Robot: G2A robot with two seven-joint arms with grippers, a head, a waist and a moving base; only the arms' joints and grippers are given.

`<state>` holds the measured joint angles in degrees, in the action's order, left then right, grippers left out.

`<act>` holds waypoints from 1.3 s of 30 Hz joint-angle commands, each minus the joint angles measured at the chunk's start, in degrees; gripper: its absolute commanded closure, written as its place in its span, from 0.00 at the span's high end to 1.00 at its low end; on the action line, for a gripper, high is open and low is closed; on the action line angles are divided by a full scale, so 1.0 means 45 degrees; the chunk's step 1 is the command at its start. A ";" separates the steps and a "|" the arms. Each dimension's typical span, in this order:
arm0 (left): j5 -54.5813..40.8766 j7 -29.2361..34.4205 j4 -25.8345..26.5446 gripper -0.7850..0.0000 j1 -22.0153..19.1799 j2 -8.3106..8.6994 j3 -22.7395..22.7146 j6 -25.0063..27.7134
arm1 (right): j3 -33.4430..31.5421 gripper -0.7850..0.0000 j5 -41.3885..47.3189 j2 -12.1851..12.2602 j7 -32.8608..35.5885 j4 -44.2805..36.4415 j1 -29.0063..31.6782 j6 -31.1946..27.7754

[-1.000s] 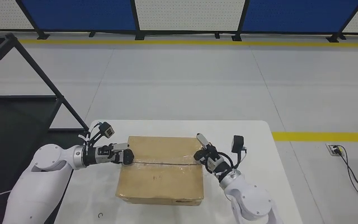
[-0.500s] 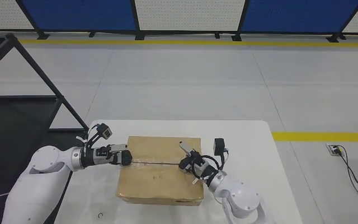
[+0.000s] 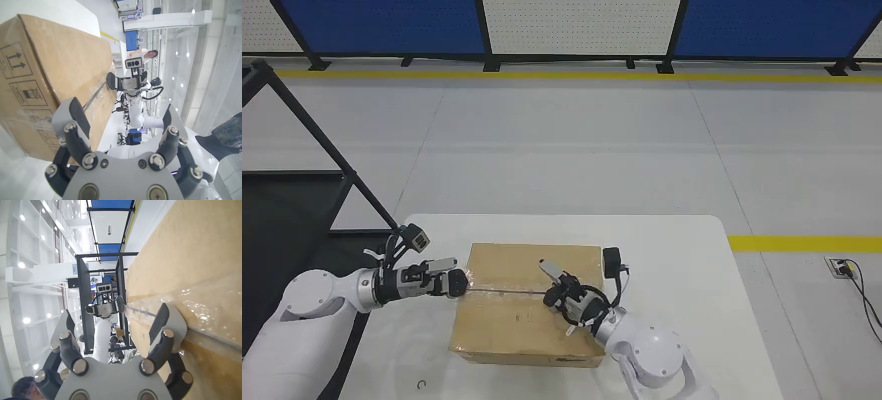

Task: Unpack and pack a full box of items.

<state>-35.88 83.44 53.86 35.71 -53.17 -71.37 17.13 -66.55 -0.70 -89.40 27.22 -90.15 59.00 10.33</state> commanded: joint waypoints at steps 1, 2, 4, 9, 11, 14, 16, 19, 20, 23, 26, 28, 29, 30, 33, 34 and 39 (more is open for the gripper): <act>-0.0004 -0.0041 0.0073 1.00 0.0138 0.0044 -0.0119 -0.0002 | 0.0277 1.00 -0.0072 -0.0028 -0.0066 0.0161 -0.0142 -0.0072; -0.0008 -0.0055 0.0114 1.00 0.0202 0.0065 -0.0179 0.0018 | 0.0412 1.00 -0.0091 -0.0047 -0.0111 0.0259 -0.0226 -0.0071; -0.0048 -0.0085 0.0172 1.00 0.0326 0.0101 -0.0286 -0.0013 | 0.0631 1.00 -0.0029 -0.0089 -0.0231 0.0467 -0.0393 -0.0096; -0.0032 -0.0162 0.0284 1.00 0.0587 0.0163 -0.0437 -0.0052 | 0.1123 1.00 -0.0061 -0.0199 -0.0759 0.0965 -0.0809 -0.0202; -0.0041 -0.0210 0.0263 1.00 0.0645 0.0177 -0.0475 -0.0095 | 0.1232 1.00 -0.0054 -0.0248 -0.1190 0.1131 -0.0930 -0.0190; -0.0090 -0.0225 0.0229 1.00 0.0711 0.0191 -0.0521 -0.0119 | 0.1314 1.00 0.0183 -0.0308 -0.1503 0.1284 -0.1062 -0.0199; -0.0085 -0.0227 0.0216 1.00 0.0744 0.0201 -0.0542 -0.0131 | 0.1324 1.00 0.0281 -0.0324 -0.1574 0.1344 -0.1113 -0.0246; -0.0076 -0.0207 0.0181 1.00 0.0784 0.0211 -0.0551 -0.0182 | 0.1313 1.00 0.0348 -0.0329 -0.1611 0.1371 -0.1138 -0.0293; -0.0055 -0.0197 0.0177 1.00 0.0792 0.0212 -0.0540 -0.0199 | 0.1300 1.00 0.0365 -0.0327 -0.1607 0.1376 -0.1142 -0.0297; 0.0114 -0.0212 0.0166 1.00 0.0781 0.0206 -0.0450 -0.0255 | 0.1289 1.00 0.0412 -0.0322 -0.1557 0.1379 -0.1146 -0.0273; 0.0150 -0.0279 0.0191 1.00 0.0746 0.0170 -0.0327 -0.0283 | 0.1285 1.00 0.0390 -0.0303 -0.1349 0.1388 -0.1182 -0.0184; 0.0190 -0.0337 0.0198 1.00 0.0708 0.0145 -0.0245 -0.0281 | 0.1301 1.00 0.0293 -0.0283 -0.1178 0.1409 -0.1198 -0.0064; 0.0204 -0.0360 0.0184 1.00 0.0689 0.0138 -0.0225 -0.0260 | 0.1304 1.00 0.0237 -0.0273 -0.1131 0.1412 -0.1205 -0.0012; 0.0233 -0.0360 0.0172 1.00 0.0668 0.0135 -0.0209 -0.0246 | 0.1303 1.00 0.0191 -0.0265 -0.1101 0.1413 -0.1204 0.0022; 0.0220 -0.0380 0.0021 1.00 0.0563 0.0176 -0.0373 -0.0180 | 0.1240 1.00 0.0174 -0.0239 -0.1074 0.1407 -0.1144 0.0019; 0.0256 -0.0381 -0.0033 1.00 0.0543 0.0200 -0.0443 -0.0145 | 0.1201 1.00 0.0161 -0.0227 -0.1082 0.1397 -0.1117 0.0011; 0.0295 -0.0476 -0.0188 1.00 0.0496 0.0366 -0.0982 -0.0021 | 0.0963 1.00 0.0109 -0.0154 -0.1029 0.1241 -0.0973 0.0040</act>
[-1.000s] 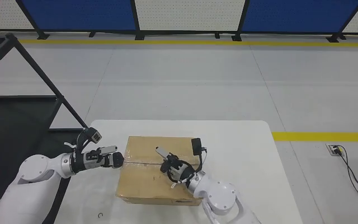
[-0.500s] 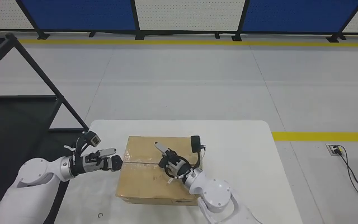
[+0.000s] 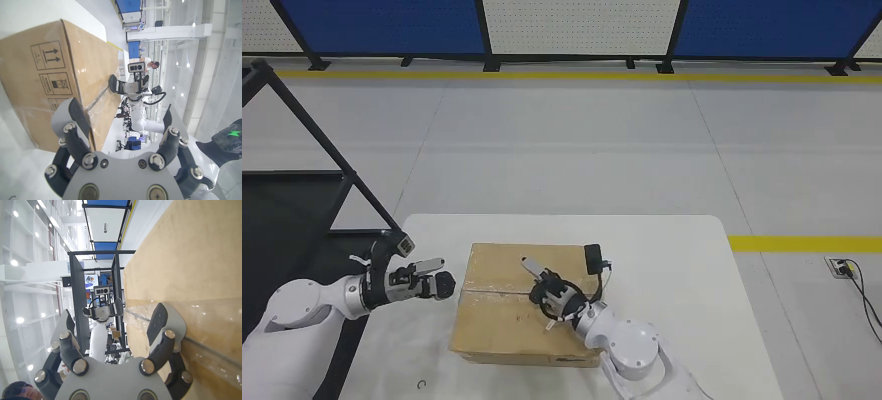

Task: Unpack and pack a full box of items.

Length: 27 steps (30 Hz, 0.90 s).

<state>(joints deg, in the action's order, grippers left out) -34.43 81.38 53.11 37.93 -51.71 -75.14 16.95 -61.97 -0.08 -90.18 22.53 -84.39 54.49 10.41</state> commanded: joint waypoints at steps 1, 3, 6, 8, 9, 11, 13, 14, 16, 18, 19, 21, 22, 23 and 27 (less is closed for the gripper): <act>-0.0057 -0.0018 -0.0013 1.00 0.0003 0.0076 -0.0261 0.0042 | -0.0111 1.00 -0.0052 0.0036 0.0023 -0.0081 0.0060 0.0044; -0.0107 0.0029 0.0041 1.00 0.0023 0.0131 -0.0435 0.0067 | -0.0237 1.00 -0.0098 0.0074 0.0049 -0.0191 0.0130 0.0089; -0.0276 0.0088 0.0338 1.00 0.0085 0.0170 -0.0577 0.0056 | -0.0479 1.00 -0.0172 0.0140 -0.0003 -0.0428 0.0300 0.0128; -0.0449 0.0151 0.0594 1.00 0.0140 0.0160 -0.0568 0.0061 | -0.0687 1.00 -0.0238 0.0195 -0.0043 -0.0644 0.0455 0.0167; -0.0545 0.0222 0.0734 1.00 0.0153 0.0145 -0.0522 0.0024 | -0.0799 1.00 -0.0270 0.0223 -0.0073 -0.0766 0.0542 0.0188; -0.0535 0.0233 0.0994 1.00 0.0123 0.0112 -0.0378 0.0005 | -0.1045 1.00 -0.0333 0.0281 -0.0185 -0.1009 0.0733 0.0234; -0.0648 0.0266 0.1219 1.00 0.0041 0.0048 -0.0170 -0.0075 | -0.1322 1.00 -0.0358 0.0342 -0.0253 -0.1286 0.0932 0.0298; -0.0723 0.0272 0.1307 1.00 -0.0017 0.0010 -0.0053 -0.0118 | -0.1470 1.00 -0.0353 0.0374 -0.0273 -0.1437 0.1044 0.0324; -0.1055 0.0364 0.1450 1.00 -0.0136 -0.0107 0.0285 -0.0303 | -0.1791 1.00 -0.0326 0.0439 -0.0315 -0.1722 0.1271 0.0388; -0.0968 0.0315 0.1435 1.00 -0.0302 -0.0231 0.0722 -0.0320 | -0.2094 1.00 -0.0339 0.0508 -0.0313 -0.1991 0.1511 0.0457; -0.0944 0.0309 0.1417 1.00 -0.0393 -0.0299 0.0952 -0.0346 | -0.2247 1.00 -0.0347 0.0542 -0.0322 -0.2117 0.1632 0.0504; -0.0740 0.0242 0.1308 1.00 -0.0600 -0.0418 0.1367 -0.0322 | -0.2528 1.00 -0.0374 0.0608 -0.0320 -0.2338 0.1877 0.0594; -0.0689 0.0235 0.1248 1.00 -0.0692 -0.0477 0.1557 -0.0316 | -0.2651 1.00 -0.0363 0.0637 -0.0319 -0.2430 0.1991 0.0649; -0.0687 0.0255 0.1155 1.00 -0.0778 -0.0532 0.1713 -0.0304 | -0.2771 1.00 -0.0370 0.0664 -0.0349 -0.2510 0.2094 0.0678; -0.0680 0.0273 0.0708 1.00 -0.1094 -0.0715 0.2177 -0.0202 | -0.3194 1.00 -0.0244 0.0755 -0.0484 -0.2833 0.2539 0.0599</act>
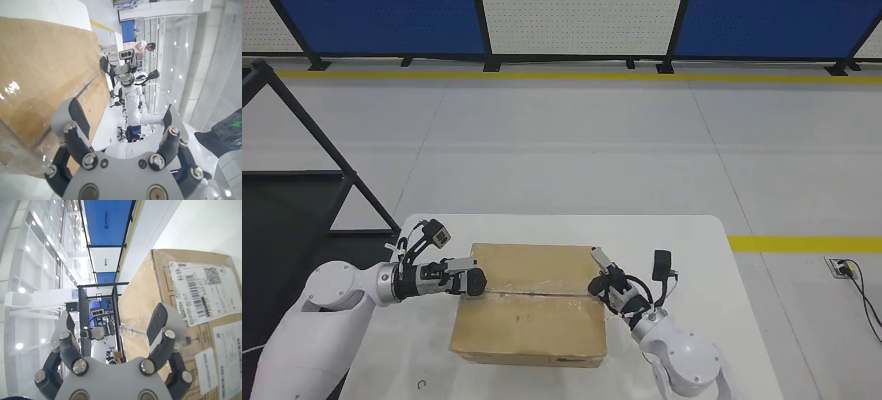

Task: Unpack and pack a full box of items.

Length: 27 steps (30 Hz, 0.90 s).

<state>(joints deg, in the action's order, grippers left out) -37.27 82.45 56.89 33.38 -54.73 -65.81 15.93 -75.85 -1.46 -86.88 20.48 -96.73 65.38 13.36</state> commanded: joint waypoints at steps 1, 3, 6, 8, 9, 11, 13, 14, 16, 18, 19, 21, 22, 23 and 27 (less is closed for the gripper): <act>-0.0050 0.0044 -0.0251 1.00 -0.0143 -0.0077 0.0177 0.0061 | -0.0218 1.00 0.0101 0.0042 -0.0105 -0.0185 0.0239 -0.0126; -0.0067 0.0069 -0.0450 1.00 -0.0245 -0.0135 0.0292 0.0119 | -0.0392 1.00 0.0219 0.0075 -0.0228 -0.0422 0.0476 -0.0339; -0.0026 0.0105 -0.0674 1.00 -0.0365 -0.0196 0.0415 0.0193 | -0.0549 1.00 0.0594 0.0106 -0.0315 -0.0837 0.0835 -0.0853; -0.0042 0.0146 -0.0778 1.00 -0.0412 -0.0225 0.0453 0.0249 | -0.0459 1.00 0.0731 0.0121 -0.0198 -0.1112 0.1009 -0.1188; -0.0037 0.0184 -0.0819 1.00 -0.0432 -0.0235 0.0471 0.0246 | -0.0313 1.00 0.0731 0.0124 -0.0077 -0.1233 0.1033 -0.1312; -0.0026 0.0223 -0.0872 1.00 -0.0471 -0.0247 0.0477 0.0250 | 0.0092 1.00 0.0578 0.0118 0.0087 -0.1294 0.0954 -0.1343; -0.0012 0.0253 -0.0882 1.00 -0.0493 -0.0247 0.0446 0.0313 | 0.0558 1.00 0.0490 0.0090 0.0165 -0.1189 0.0732 -0.1273; -0.0034 0.0252 -0.0890 1.00 -0.0498 -0.0241 0.0404 0.0333 | 0.0834 1.00 0.0464 0.0069 0.0256 -0.1061 0.0560 -0.1197; -0.0082 0.0236 -0.0906 1.00 -0.0482 -0.0212 0.0269 0.0422 | 0.1371 1.00 0.0411 0.0006 0.0236 -0.0695 0.0112 -0.1040; -0.0175 0.0211 -0.0939 1.00 -0.0427 -0.0161 0.0062 0.0499 | 0.1874 1.00 0.0404 -0.0072 0.0146 -0.0176 -0.0385 -0.0885; -0.0215 0.0205 -0.0955 1.00 -0.0389 -0.0128 -0.0059 0.0535 | 0.2105 1.00 0.0425 -0.0113 0.0111 0.0094 -0.0627 -0.0837; -0.0340 0.0210 -0.0967 1.00 -0.0282 -0.0053 -0.0326 0.0581 | 0.2506 1.00 0.0466 -0.0185 0.0126 0.0623 -0.1064 -0.0752; -0.0390 0.0227 -0.0957 1.00 -0.0216 -0.0015 -0.0454 0.0603 | 0.2664 1.00 0.0458 -0.0213 0.0139 0.0857 -0.1247 -0.0715; -0.0415 0.0246 -0.0938 1.00 -0.0144 0.0021 -0.0562 0.0599 | 0.2784 1.00 0.0428 -0.0233 0.0161 0.1053 -0.1400 -0.0665; -0.0422 0.0211 -0.0766 1.00 0.0126 0.0128 -0.0873 0.0563 | 0.2914 1.00 0.0223 -0.0229 0.0386 0.1478 -0.1701 -0.0521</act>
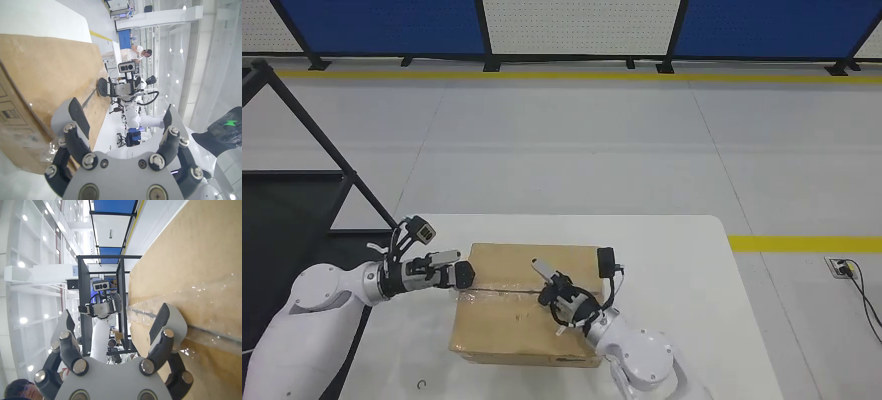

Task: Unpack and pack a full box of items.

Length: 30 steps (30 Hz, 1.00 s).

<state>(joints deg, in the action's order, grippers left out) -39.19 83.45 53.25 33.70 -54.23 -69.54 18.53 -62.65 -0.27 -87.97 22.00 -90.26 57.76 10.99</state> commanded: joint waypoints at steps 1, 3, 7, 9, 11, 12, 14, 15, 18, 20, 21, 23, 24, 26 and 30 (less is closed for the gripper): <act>0.0002 -0.0030 0.0096 1.00 0.0111 0.0031 -0.0087 -0.0049 | -0.0063 1.00 -0.0106 0.0032 0.0093 0.0057 0.0017 0.0009; 0.0022 -0.0061 0.0206 1.00 0.0189 0.0054 -0.0148 -0.0099 | -0.0267 1.00 -0.0257 0.0099 0.0146 -0.0059 0.0207 0.0018; 0.0091 -0.0084 0.0404 1.00 0.0201 0.0058 -0.0144 -0.0235 | -0.0873 1.00 -0.0507 0.0270 0.0155 -0.0748 0.0895 0.0042; 0.0115 -0.0067 0.0449 1.00 0.0156 0.0047 -0.0114 -0.0283 | -0.1209 1.00 -0.0612 0.0355 0.0102 -0.1174 0.1297 0.0055; 0.0169 -0.0041 0.0467 1.00 0.0086 0.0032 -0.0061 -0.0320 | -0.1504 1.00 -0.0663 0.0426 0.0006 -0.1599 0.1688 0.0094; 0.0180 -0.0032 0.0469 1.00 0.0046 0.0021 -0.0031 -0.0333 | -0.1641 1.00 -0.0660 0.0454 -0.0065 -0.1795 0.1859 0.0111; 0.0193 -0.0002 0.0448 1.00 -0.0022 -0.0003 0.0033 -0.0339 | -0.1880 1.00 -0.0650 0.0503 -0.0198 -0.2121 0.2140 0.0150; 0.0193 -0.0006 0.0425 1.00 -0.0052 -0.0015 0.0058 -0.0339 | -0.1971 1.00 -0.0635 0.0524 -0.0231 -0.2248 0.2242 0.0183; 0.0175 0.0038 0.0357 1.00 -0.0124 -0.0043 0.0116 -0.0316 | -0.2271 1.00 -0.0530 0.0577 -0.0380 -0.2546 0.2488 0.0310; 0.0208 0.0065 0.0303 1.00 -0.0169 -0.0053 0.0143 -0.0302 | -0.2453 1.00 -0.0515 0.0617 -0.0405 -0.2699 0.2610 0.0388; 0.0209 0.0071 0.0281 1.00 -0.0186 -0.0058 0.0152 -0.0297 | -0.2552 1.00 -0.0491 0.0635 -0.0440 -0.2766 0.2663 0.0433; 0.0193 0.0073 0.0222 1.00 -0.0216 -0.0066 0.0153 -0.0288 | -0.2750 1.00 -0.0434 0.0669 -0.0527 -0.2883 0.2777 0.0484; 0.0191 0.0086 0.0197 1.00 -0.0229 -0.0068 0.0151 -0.0282 | -0.2870 1.00 -0.0413 0.0688 -0.0578 -0.2945 0.2832 0.0493; 0.0195 0.0097 0.0129 1.00 -0.0258 -0.0066 0.0130 -0.0279 | -0.3099 1.00 -0.0300 0.0724 -0.0646 -0.3081 0.2974 0.0448; 0.0156 0.0004 0.0016 1.00 -0.0332 -0.0038 -0.0031 -0.0172 | -0.3620 1.00 0.0051 0.0786 -0.0966 -0.3585 0.3386 -0.0001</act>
<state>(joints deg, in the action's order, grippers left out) -38.34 83.68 53.44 32.32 -54.45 -69.37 17.53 -78.23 -0.58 -84.50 18.15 -105.68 72.45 11.80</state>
